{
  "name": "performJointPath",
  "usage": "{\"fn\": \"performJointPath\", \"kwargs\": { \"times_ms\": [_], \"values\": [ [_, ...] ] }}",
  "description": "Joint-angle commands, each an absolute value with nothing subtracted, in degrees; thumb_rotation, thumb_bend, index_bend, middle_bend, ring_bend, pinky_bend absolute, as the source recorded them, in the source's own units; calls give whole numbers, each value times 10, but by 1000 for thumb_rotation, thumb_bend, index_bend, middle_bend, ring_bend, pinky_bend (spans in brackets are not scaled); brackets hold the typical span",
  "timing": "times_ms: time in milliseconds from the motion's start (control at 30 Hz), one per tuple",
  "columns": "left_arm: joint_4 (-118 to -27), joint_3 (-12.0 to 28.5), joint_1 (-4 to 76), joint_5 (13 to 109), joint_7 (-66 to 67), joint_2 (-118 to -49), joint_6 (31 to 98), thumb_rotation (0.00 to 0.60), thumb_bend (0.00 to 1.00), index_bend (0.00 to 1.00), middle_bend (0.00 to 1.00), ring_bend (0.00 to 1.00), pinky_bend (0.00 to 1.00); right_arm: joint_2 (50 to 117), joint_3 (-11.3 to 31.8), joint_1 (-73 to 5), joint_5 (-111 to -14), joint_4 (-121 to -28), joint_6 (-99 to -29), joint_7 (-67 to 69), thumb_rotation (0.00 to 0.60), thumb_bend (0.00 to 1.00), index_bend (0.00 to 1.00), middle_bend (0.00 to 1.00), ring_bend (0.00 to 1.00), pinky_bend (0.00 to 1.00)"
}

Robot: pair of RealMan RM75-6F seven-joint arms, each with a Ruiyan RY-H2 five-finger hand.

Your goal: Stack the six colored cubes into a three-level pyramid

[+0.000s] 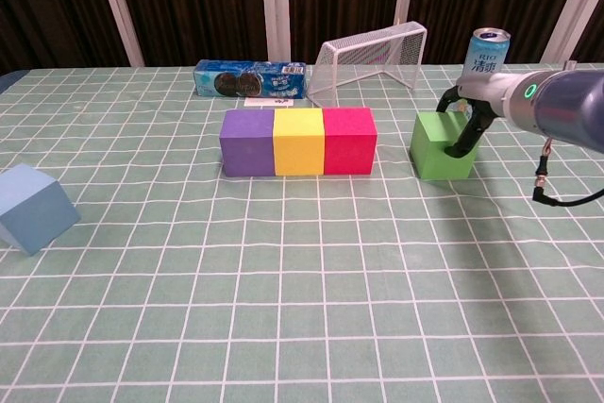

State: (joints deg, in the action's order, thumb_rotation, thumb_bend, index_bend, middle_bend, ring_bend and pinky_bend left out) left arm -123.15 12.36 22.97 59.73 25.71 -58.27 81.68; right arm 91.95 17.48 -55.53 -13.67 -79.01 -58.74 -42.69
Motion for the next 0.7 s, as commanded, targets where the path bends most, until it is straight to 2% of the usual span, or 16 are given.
{"fn": "performJointPath", "kwargs": {
  "times_ms": [33, 200, 433, 700],
  "values": [
    [-1231, 124, 230, 597, 257, -582, 816, 600, 46, 0, 0, 0, 21, 921, 176, -556, -137, -789, -588, -426, 600, 384, 227, 17, 11, 0],
    [-1232, 124, 230, 597, 255, -581, 816, 600, 46, 0, 0, 0, 21, 924, 178, -556, -135, -784, -588, -426, 600, 384, 240, 18, 11, 0],
    [-1232, 122, 230, 599, 255, -581, 814, 600, 46, 0, 0, 0, 21, 922, 180, -554, -133, -788, -591, -427, 600, 384, 415, 63, 24, 0],
    [-1236, 123, 229, 602, 252, -579, 816, 600, 46, 0, 0, 0, 21, 909, 187, -550, -145, -813, -599, -419, 600, 384, 429, 73, 29, 0]
  ]
}}
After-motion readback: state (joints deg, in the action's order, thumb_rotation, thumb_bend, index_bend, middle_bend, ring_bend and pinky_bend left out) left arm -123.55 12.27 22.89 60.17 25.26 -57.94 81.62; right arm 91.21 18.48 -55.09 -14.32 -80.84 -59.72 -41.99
